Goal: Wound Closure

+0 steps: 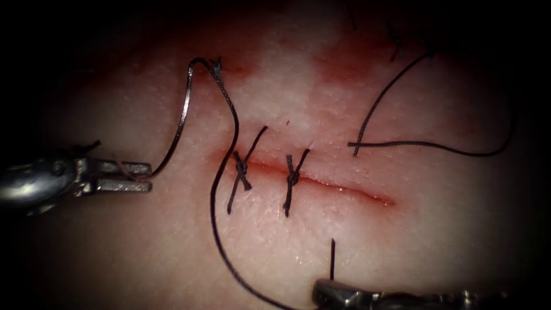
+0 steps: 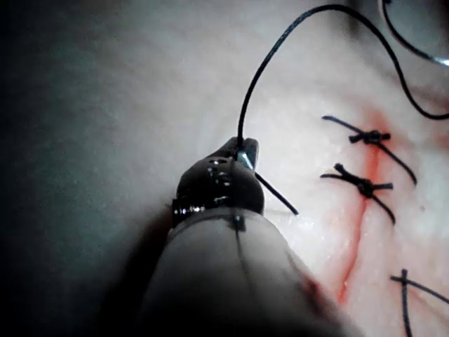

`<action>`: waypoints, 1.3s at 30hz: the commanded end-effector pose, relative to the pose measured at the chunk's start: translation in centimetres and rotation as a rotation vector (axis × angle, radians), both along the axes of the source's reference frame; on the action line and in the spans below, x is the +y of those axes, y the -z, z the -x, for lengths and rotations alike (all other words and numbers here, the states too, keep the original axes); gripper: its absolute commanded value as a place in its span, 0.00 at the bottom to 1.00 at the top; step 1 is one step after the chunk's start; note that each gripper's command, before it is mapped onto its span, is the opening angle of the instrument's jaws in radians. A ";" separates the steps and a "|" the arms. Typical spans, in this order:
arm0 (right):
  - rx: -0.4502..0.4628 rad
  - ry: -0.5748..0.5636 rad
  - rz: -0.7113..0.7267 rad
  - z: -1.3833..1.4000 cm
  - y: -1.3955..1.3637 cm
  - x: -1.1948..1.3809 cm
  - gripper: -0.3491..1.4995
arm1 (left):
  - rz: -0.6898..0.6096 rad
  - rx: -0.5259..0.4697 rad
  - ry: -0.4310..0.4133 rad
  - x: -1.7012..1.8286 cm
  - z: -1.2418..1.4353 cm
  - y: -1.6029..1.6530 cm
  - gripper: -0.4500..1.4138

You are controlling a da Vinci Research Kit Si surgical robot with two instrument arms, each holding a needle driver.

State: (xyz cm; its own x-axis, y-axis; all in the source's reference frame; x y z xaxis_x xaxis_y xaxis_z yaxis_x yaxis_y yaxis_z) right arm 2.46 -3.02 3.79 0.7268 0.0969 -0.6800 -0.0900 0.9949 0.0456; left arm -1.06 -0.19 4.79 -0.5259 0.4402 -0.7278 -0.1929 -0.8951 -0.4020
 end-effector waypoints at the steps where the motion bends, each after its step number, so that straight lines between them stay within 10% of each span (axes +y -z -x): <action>1: 0.020 0.046 -0.027 -0.20 0.14 -0.22 0.00 | -0.001 -0.001 -0.002 -0.03 0.05 -0.07 0.00; 11: 0.110 0.107 -0.050 -0.40 0.53 -0.34 0.03 | 0.005 0.004 -0.009 -0.04 0.06 -0.09 0.00; 14: 0.124 0.050 0.009 -0.29 0.40 -0.11 0.66 | 0.010 0.003 -0.012 -0.04 0.05 -0.09 0.00; 19: 0.176 -0.015 0.102 0.02 0.17 0.32 0.97 | 0.019 0.000 -0.022 0.00 -0.01 -0.12 0.00; 39: 0.123 -0.026 0.185 0.10 -0.93 0.57 0.93 | 0.076 0.102 0.015 0.12 -0.23 -0.34 0.00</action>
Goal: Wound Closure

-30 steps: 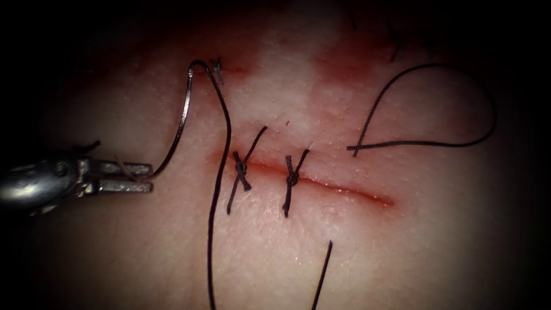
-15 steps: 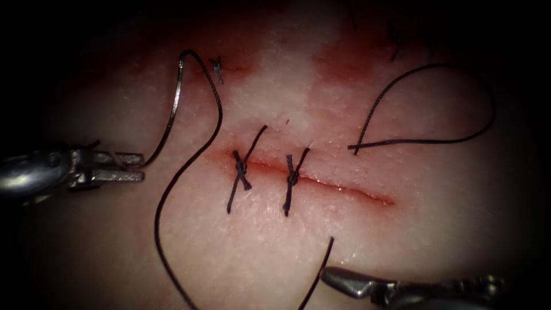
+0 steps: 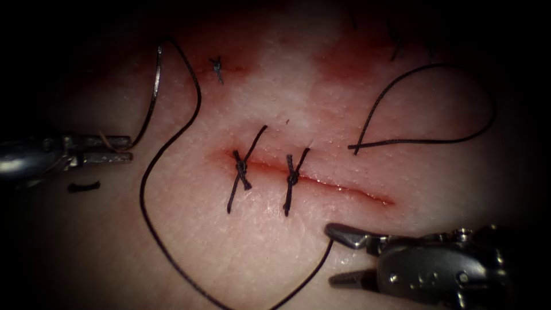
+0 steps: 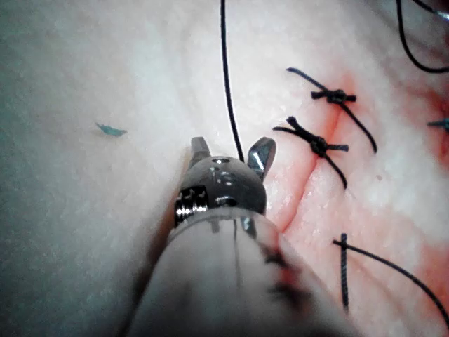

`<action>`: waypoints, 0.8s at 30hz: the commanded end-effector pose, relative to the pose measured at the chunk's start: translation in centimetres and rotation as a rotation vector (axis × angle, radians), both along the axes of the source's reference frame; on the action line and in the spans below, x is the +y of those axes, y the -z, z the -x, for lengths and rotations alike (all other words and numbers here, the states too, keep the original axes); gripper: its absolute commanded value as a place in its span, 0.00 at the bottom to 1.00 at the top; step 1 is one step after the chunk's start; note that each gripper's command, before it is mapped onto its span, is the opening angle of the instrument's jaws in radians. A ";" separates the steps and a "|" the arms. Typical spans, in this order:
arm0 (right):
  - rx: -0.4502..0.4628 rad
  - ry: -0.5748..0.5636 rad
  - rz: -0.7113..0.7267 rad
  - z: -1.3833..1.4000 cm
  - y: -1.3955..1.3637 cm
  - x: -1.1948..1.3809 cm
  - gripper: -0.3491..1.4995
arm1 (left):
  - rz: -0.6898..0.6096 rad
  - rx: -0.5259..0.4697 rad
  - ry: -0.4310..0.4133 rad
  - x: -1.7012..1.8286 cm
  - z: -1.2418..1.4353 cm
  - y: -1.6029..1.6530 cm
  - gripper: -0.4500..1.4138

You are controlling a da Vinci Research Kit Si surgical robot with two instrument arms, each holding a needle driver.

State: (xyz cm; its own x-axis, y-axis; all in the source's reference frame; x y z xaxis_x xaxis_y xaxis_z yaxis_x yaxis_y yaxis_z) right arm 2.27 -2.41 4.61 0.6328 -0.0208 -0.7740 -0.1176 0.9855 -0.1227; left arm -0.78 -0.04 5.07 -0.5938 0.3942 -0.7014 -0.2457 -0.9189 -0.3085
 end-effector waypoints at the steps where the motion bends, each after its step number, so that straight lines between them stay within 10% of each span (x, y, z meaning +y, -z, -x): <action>1: -0.010 -0.010 0.007 -0.10 -0.15 -0.03 0.93 | -0.003 -0.004 -0.002 -0.03 0.06 -0.06 0.00; 3: -0.038 -0.033 0.023 -0.10 -0.23 -0.02 0.86 | 0.000 -0.003 -0.005 -0.03 0.06 -0.06 0.00; 6: -0.073 -0.037 0.035 -0.02 -0.23 -0.06 0.04 | -0.003 -0.004 -0.004 -0.03 0.06 -0.06 0.00; 24: -0.123 0.142 -0.177 -0.31 0.95 -0.76 0.00 | 0.001 -0.001 -0.010 -0.04 0.06 -0.06 0.00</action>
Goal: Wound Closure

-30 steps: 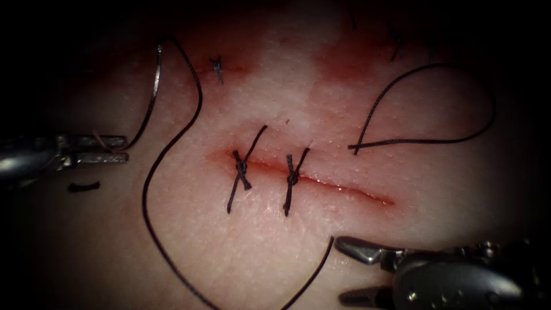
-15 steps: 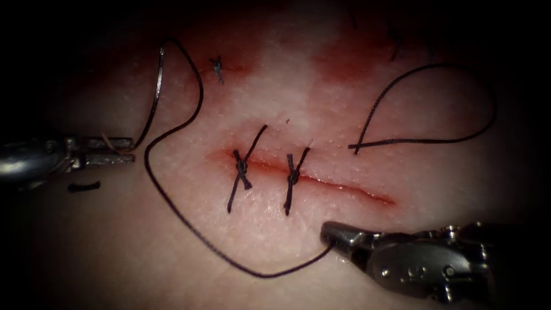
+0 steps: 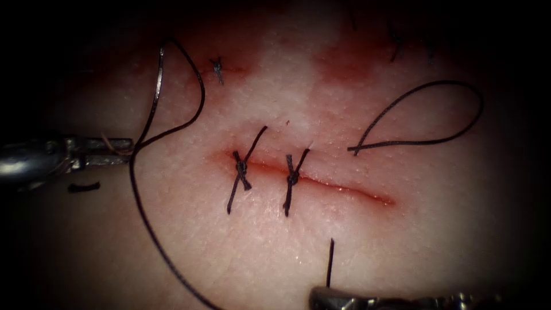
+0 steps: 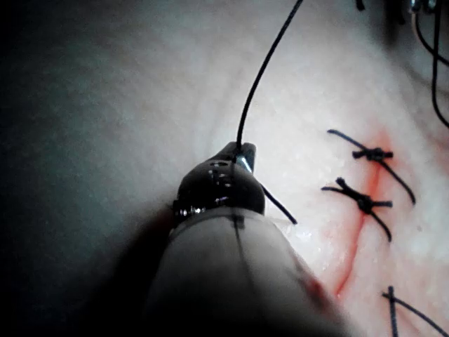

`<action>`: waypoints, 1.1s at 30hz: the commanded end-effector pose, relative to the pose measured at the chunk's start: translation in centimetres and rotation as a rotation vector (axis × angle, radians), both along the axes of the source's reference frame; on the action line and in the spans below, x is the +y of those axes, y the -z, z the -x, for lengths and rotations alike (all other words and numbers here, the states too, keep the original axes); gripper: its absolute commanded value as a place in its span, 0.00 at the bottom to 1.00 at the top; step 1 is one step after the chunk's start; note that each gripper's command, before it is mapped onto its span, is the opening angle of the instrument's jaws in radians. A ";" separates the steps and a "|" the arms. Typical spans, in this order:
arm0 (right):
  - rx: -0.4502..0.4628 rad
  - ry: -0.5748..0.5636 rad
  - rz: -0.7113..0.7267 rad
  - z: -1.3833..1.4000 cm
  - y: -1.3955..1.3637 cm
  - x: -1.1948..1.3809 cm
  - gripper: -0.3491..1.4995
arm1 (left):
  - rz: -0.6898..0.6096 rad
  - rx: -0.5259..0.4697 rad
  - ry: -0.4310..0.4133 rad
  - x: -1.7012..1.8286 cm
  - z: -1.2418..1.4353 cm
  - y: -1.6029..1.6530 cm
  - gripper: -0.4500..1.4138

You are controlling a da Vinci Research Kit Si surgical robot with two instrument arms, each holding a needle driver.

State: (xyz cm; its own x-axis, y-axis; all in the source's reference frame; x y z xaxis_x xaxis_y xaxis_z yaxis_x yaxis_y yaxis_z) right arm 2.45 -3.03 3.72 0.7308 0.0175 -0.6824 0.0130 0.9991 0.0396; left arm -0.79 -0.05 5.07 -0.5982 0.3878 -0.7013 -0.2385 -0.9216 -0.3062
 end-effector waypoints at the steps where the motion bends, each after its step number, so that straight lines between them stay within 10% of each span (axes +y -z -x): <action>1: 0.025 0.068 -0.043 -0.21 0.22 -0.27 0.00 | -0.001 -0.003 -0.002 -0.03 0.06 -0.06 0.00; 8: 0.082 0.170 -0.021 -0.40 0.52 -0.39 0.00 | -0.001 -0.002 -0.001 -0.03 0.06 -0.06 0.00; 9: 0.096 0.165 0.000 -0.40 0.51 -0.34 0.08 | -0.001 -0.002 -0.001 -0.03 0.06 -0.06 0.00; 12: 0.168 0.077 0.088 -0.32 0.40 -0.03 0.85 | 0.003 -0.002 -0.005 -0.04 0.05 -0.06 0.00; 14: 0.178 0.033 0.140 -0.22 0.31 0.13 0.97 | 0.008 -0.002 -0.009 -0.03 0.05 -0.06 0.00; 33: 0.130 -0.018 0.238 0.11 -0.90 0.61 0.98 | 0.012 -0.003 -0.011 -0.05 0.09 -0.09 0.00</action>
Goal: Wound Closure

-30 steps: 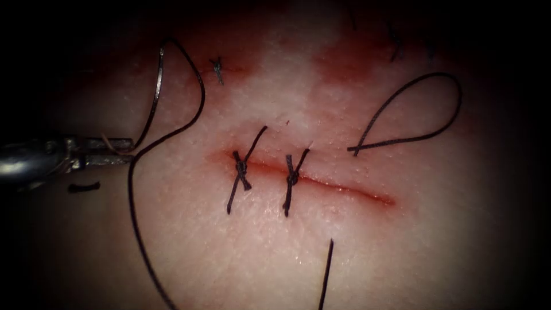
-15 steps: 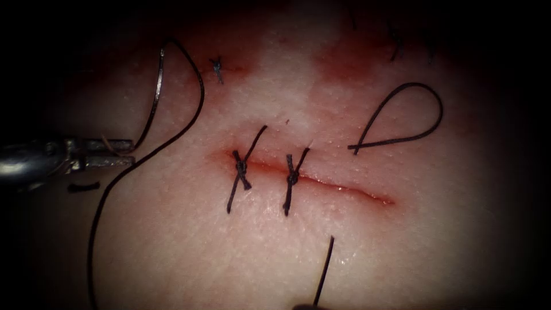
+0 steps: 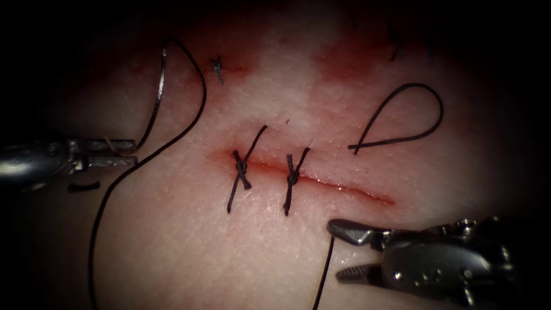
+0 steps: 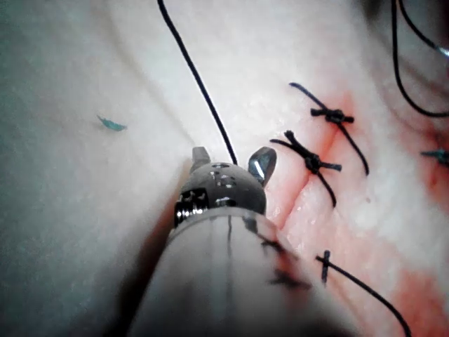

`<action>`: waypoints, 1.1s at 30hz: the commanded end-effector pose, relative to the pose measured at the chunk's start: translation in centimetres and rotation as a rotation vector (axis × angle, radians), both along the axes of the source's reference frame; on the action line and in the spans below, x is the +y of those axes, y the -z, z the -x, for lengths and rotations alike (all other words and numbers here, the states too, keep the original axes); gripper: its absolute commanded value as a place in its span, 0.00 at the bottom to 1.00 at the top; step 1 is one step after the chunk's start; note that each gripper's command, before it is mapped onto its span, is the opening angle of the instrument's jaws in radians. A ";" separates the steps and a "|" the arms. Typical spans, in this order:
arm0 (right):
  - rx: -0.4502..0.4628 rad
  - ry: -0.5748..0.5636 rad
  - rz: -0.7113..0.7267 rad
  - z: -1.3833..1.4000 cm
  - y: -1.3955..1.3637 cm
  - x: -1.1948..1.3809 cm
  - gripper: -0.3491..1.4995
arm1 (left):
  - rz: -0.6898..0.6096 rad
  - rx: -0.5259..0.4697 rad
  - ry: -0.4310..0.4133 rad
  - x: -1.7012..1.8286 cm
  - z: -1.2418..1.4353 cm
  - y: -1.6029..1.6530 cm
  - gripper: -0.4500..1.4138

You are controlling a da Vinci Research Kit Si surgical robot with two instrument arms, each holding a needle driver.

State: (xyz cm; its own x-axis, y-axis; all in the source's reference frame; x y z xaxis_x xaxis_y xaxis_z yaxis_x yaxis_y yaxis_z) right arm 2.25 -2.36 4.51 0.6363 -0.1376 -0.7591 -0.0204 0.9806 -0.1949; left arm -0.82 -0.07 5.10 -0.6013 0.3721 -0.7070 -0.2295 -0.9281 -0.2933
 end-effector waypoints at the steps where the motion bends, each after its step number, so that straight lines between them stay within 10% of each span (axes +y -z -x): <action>1: 0.000 -0.004 -0.009 -0.09 -0.14 -0.07 0.97 | -0.002 0.000 -0.003 -0.03 0.05 -0.07 0.00; 5: -0.012 -0.026 -0.016 -0.13 -0.22 -0.10 0.84 | -0.001 -0.001 -0.003 -0.03 0.06 -0.08 0.00; 8: -0.061 -0.085 0.000 -0.11 -0.22 -0.17 0.05 | -0.002 -0.002 -0.004 -0.03 0.06 -0.09 0.00; 9: -0.075 -0.083 -0.009 -0.08 -0.20 -0.19 0.00 | -0.002 -0.002 -0.004 -0.04 0.06 -0.09 0.00; 33: -0.058 0.096 -0.203 -0.33 1.04 -0.83 0.00 | -0.002 -0.003 -0.005 -0.03 0.06 -0.09 0.00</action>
State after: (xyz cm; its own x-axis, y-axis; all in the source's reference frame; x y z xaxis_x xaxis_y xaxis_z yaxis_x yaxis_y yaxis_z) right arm 2.50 -3.15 3.41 0.6697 -0.0579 -0.7403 0.1128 0.9933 0.0244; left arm -0.82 -0.07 5.12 -0.6018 0.3702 -0.7076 -0.2253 -0.9288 -0.2943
